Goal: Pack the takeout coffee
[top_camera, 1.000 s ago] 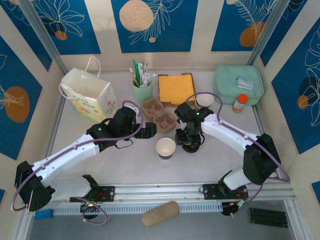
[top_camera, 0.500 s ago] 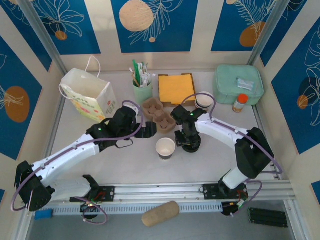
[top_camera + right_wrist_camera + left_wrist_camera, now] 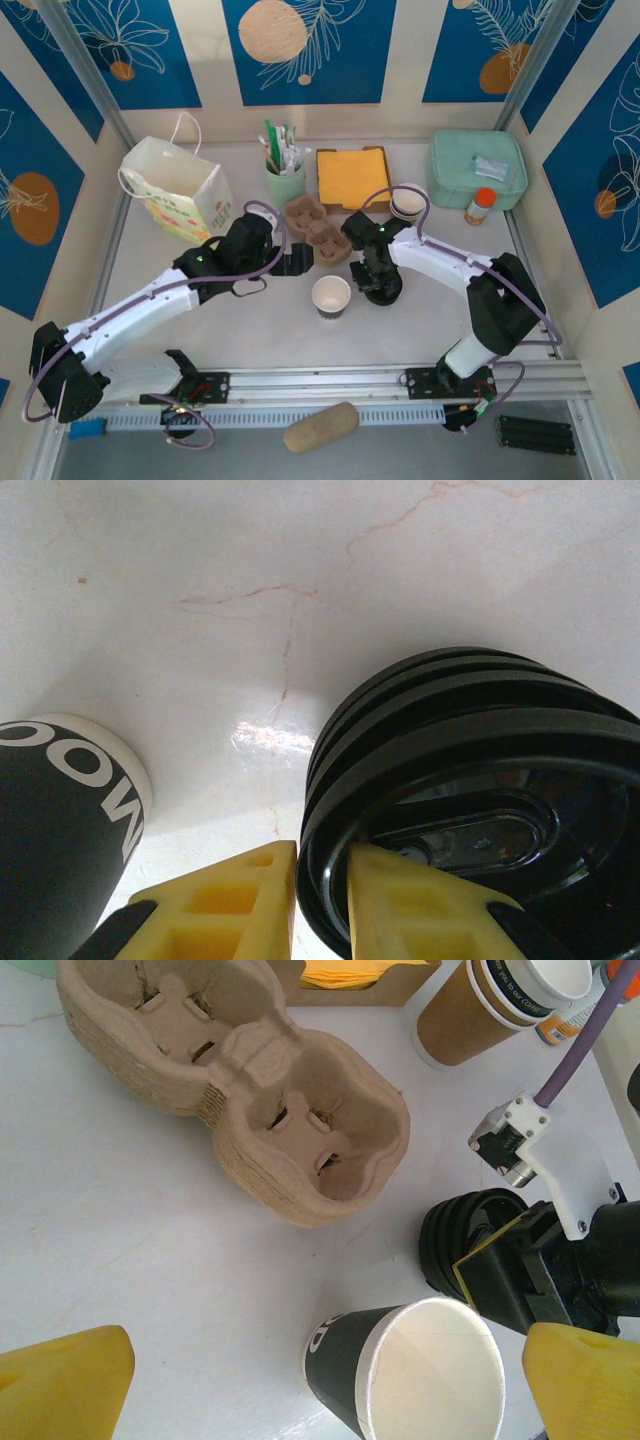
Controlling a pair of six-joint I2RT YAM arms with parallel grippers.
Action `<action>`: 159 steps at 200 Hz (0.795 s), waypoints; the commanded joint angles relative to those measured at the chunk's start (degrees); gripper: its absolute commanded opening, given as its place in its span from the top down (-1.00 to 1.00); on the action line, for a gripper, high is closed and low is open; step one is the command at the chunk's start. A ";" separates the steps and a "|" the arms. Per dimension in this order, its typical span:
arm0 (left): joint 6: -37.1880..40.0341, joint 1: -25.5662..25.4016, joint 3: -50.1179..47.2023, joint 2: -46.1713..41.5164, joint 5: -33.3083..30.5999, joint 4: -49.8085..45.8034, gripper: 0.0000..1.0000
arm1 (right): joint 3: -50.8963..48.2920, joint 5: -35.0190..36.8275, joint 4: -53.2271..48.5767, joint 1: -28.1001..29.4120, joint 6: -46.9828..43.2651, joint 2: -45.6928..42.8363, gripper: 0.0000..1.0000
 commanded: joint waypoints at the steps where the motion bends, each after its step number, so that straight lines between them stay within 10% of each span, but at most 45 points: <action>1: -0.54 -0.74 -0.62 -0.56 -1.10 1.14 -0.99 | -0.72 0.79 -0.29 -0.12 -0.33 0.51 0.56; 159: -0.41 -0.71 -0.40 -0.01 -0.90 1.74 -0.99 | -0.28 1.96 -0.49 -0.93 -1.99 0.45 0.81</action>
